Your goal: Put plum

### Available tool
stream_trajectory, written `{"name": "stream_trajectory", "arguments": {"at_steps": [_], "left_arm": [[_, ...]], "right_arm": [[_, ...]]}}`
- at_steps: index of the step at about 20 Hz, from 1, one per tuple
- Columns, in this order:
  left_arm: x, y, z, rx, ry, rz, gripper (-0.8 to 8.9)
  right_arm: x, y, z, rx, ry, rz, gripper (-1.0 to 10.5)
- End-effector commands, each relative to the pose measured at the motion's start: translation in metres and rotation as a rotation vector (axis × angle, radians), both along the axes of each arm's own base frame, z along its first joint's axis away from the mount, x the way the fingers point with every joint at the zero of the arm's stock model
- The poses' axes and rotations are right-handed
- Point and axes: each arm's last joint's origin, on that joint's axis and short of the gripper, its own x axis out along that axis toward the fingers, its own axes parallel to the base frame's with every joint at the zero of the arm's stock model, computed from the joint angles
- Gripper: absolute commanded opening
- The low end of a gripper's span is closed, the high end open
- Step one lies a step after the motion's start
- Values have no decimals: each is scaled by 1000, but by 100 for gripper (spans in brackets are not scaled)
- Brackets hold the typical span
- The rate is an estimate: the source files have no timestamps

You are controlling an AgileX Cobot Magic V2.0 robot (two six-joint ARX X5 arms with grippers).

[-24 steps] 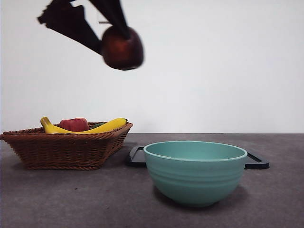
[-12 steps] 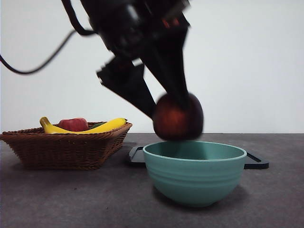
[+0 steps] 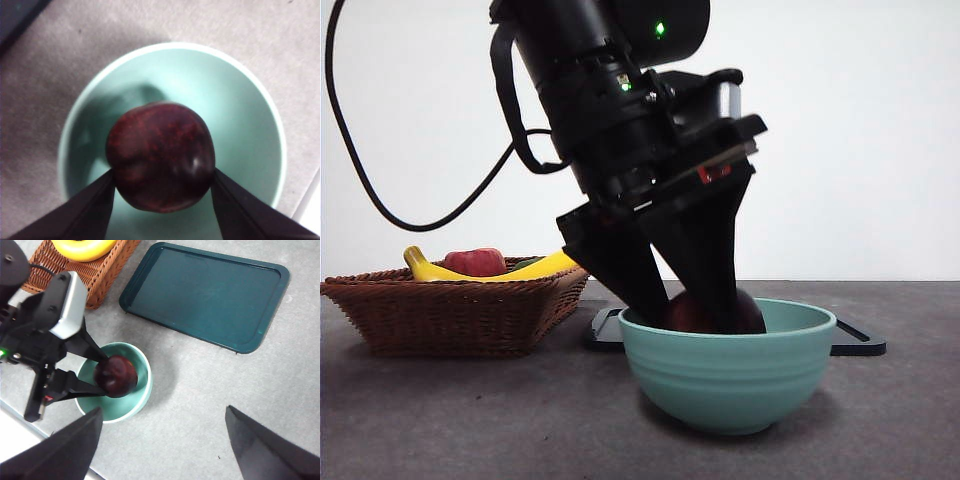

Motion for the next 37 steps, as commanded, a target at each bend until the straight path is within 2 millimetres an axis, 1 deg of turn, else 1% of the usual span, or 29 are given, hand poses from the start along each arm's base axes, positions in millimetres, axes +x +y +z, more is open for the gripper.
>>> {"name": "stream_trajectory", "arguments": {"at_steps": [1,3,7,9,12,15,17,20,24,26,27,30,32,34,37], "left_arm": [[-2,-10,-4,4,-5,-40,322],[-4,-12,-4,0,-8,-49,392],[-6,-14,-3,-1,-8,-54,398],[-7,-13,0,-8,-12,-51,398],[-9,-9,16,-48,-43,-49,398],[-11,3,45,-116,-95,-29,398],[-12,15,67,-169,-134,0,398],[-14,42,102,-255,-193,71,398],[-18,89,146,-366,-294,191,398],[-22,117,160,-378,-324,262,398],[-25,130,164,-371,-329,295,398],[-38,165,166,-350,-341,389,398],[-49,180,159,-349,-346,421,398],[-62,187,145,-368,-310,404,398],[-80,191,119,-446,-170,292,397]], "right_arm": [[1,1,6,5,-22,5,392],[1,1,6,5,-23,5,392],[1,1,6,5,-23,5,392],[1,1,6,5,-23,5,392],[1,1,6,5,-23,5,392],[1,1,6,5,-22,5,392],[1,1,6,5,-22,5,392],[1,1,6,5,-22,5,392],[1,1,6,5,-22,5,392],[1,1,6,5,-22,5,392],[1,1,6,5,-21,5,392],[1,1,6,5,-21,5,392],[1,1,6,5,-21,5,392],[1,1,6,6,-21,7,392],[1,2,6,6,-21,15,392]]}}
